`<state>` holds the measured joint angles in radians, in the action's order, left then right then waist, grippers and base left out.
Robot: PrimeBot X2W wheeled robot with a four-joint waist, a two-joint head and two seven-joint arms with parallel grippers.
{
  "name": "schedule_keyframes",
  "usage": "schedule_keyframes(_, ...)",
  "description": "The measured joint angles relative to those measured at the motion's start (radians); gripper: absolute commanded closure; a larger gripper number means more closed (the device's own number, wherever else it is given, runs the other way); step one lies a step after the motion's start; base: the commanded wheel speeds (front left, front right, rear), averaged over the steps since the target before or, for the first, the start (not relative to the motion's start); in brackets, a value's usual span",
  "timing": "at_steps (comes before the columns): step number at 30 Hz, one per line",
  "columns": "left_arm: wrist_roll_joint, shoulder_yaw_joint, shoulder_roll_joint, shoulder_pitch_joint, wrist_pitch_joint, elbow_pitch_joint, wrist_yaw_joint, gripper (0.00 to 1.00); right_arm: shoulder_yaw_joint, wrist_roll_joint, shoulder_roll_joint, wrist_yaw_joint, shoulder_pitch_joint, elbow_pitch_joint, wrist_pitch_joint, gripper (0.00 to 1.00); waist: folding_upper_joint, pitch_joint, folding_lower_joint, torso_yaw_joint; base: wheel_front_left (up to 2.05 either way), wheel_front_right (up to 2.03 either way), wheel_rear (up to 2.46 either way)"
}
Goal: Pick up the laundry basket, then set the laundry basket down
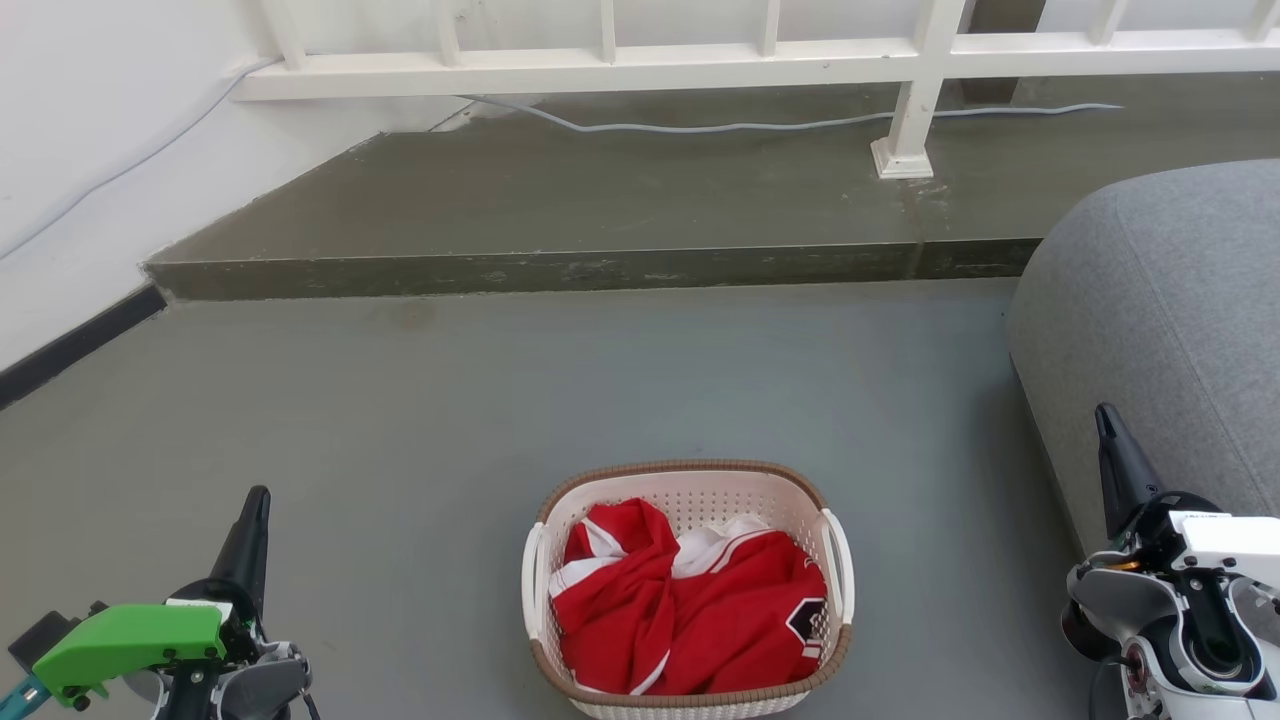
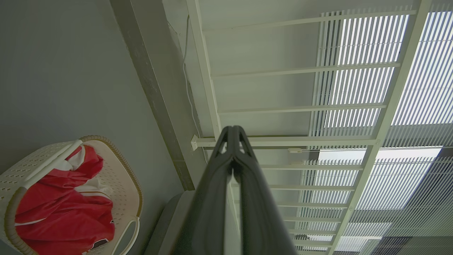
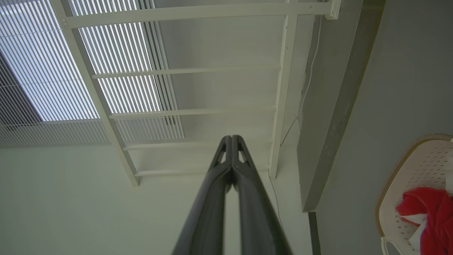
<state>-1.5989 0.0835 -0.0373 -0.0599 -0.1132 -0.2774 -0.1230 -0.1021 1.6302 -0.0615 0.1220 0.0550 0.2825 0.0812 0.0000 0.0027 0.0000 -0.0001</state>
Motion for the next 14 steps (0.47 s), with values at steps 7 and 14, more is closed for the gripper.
schedule_keyframes(7, 0.0, 0.0, 0.0, 0.0, 0.0, 0.0, 0.0, 1.0, 0.0, 0.0, 0.0, 0.0, 0.0, 0.0, 0.0, 1.0, 0.0, 0.0, 0.0, 0.0, 0.0, 0.0, 0.0)
schedule_keyframes(14, 0.0, 0.0, 0.0, 0.0, 0.0, 0.0, 0.0, 1.0, -0.001, 0.0, 0.0, 0.0, 0.0, 0.0, 0.0, 1.0, 0.0, 0.0, 0.0, 0.0, 0.0, 0.0, 0.0)
